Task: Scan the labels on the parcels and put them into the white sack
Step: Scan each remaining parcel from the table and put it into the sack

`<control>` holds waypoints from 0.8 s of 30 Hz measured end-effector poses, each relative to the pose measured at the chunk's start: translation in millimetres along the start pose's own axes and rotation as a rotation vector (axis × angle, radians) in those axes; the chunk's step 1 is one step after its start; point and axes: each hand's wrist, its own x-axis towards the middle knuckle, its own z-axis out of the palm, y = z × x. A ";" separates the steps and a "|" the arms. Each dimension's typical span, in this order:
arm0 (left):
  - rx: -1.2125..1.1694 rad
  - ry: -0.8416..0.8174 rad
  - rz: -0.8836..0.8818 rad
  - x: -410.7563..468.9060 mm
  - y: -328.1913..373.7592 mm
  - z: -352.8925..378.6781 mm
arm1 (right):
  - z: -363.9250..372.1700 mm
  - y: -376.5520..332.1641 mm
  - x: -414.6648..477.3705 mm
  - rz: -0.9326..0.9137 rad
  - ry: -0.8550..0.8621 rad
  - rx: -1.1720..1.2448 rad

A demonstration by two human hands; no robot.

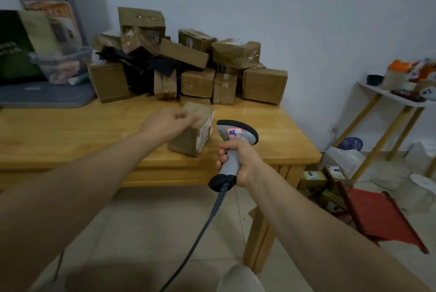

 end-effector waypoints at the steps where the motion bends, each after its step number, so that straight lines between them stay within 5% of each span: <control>1: 0.168 -0.022 -0.002 -2.4 4.5 4.2 | 1.9 1.4 -2.4 -0.006 0.005 0.006; 4: 0.383 0.032 -0.024 -2.7 12.0 10.1 | 3.4 3.9 -10.0 -0.019 0.012 -0.015; 12: -0.734 -0.014 -0.350 -0.8 -22.4 -23.1 | 10.2 3.1 -29.0 -0.115 -0.041 -0.265; 24: -1.020 0.036 -0.382 -28.6 -81.0 -68.6 | 68.4 33.0 -40.7 -0.301 -0.110 -0.578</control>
